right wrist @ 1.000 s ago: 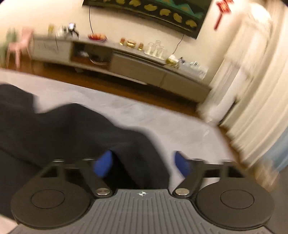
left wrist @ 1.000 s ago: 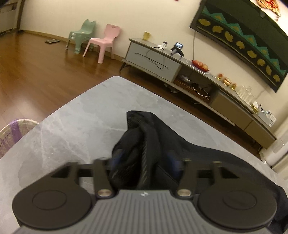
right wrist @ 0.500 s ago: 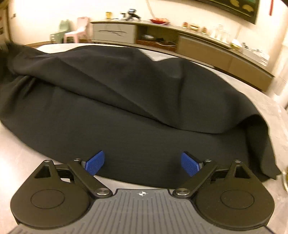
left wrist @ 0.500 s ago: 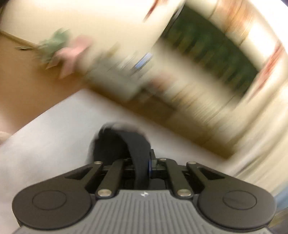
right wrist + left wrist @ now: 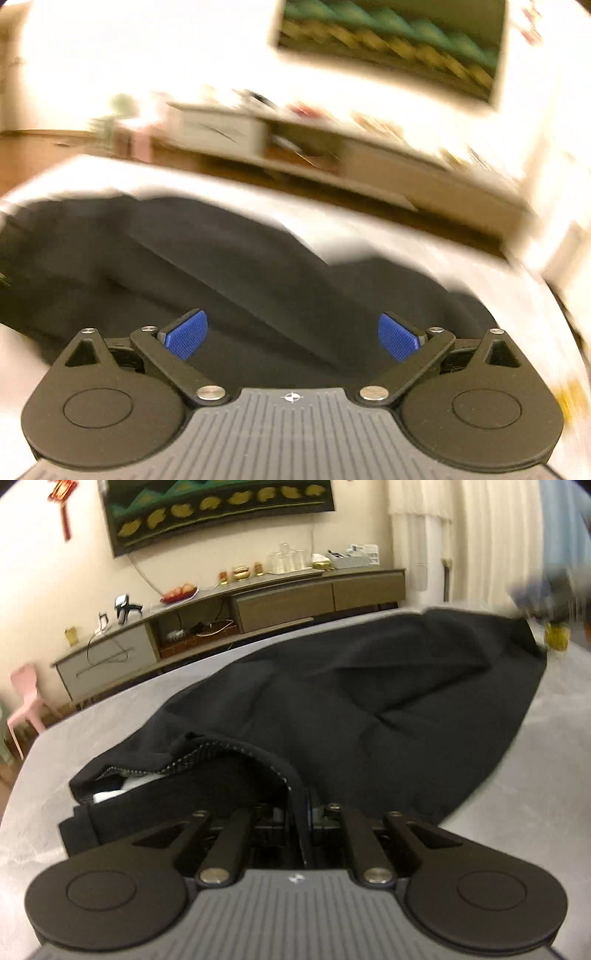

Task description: Fold clothes

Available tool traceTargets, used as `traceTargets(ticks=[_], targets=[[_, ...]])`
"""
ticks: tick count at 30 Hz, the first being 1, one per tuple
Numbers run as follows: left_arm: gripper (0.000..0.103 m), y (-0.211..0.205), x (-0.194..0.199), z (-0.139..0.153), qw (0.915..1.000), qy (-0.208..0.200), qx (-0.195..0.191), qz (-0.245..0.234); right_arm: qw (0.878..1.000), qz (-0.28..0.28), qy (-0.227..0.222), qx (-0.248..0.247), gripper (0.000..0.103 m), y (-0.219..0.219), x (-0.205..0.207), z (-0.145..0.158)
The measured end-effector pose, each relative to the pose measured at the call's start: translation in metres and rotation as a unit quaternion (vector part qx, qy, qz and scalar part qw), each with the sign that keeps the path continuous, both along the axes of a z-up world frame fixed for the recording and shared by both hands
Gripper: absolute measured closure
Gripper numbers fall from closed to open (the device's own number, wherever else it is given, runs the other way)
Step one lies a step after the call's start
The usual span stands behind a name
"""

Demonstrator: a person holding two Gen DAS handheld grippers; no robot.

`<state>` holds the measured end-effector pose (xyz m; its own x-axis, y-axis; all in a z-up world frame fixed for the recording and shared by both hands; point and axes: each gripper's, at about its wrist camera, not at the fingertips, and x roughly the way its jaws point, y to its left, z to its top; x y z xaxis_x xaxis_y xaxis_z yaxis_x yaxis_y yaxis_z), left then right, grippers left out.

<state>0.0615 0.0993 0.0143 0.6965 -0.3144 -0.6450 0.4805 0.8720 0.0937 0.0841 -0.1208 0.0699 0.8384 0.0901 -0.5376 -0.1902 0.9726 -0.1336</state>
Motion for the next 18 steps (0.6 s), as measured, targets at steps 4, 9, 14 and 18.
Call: traceTargets(ticks=[4, 9, 14, 18], targets=[[0.096, -0.029, -0.014, -0.018, 0.9981, -0.026, 0.055, -0.011, 0.986, 0.164, -0.027, -0.006, 0.004, 0.132, 0.033, 0.038], [0.096, -0.034, -0.018, -0.023, 0.9979, -0.025, 0.058, -0.018, 0.948, 0.295, 0.018, -0.119, 0.003, 0.3, 0.099, 0.009], [0.096, -0.011, -0.019, -0.016, 0.9996, 0.012, 0.012, -0.024, 0.911, 0.299, 0.109, -0.261, 0.037, 0.374, 0.161, -0.054], [0.096, 0.011, -0.022, -0.009, 0.9994, 0.022, -0.01, -0.024, 0.895, 0.285, 0.156, -0.305, 0.102, 0.376, 0.198, -0.059]])
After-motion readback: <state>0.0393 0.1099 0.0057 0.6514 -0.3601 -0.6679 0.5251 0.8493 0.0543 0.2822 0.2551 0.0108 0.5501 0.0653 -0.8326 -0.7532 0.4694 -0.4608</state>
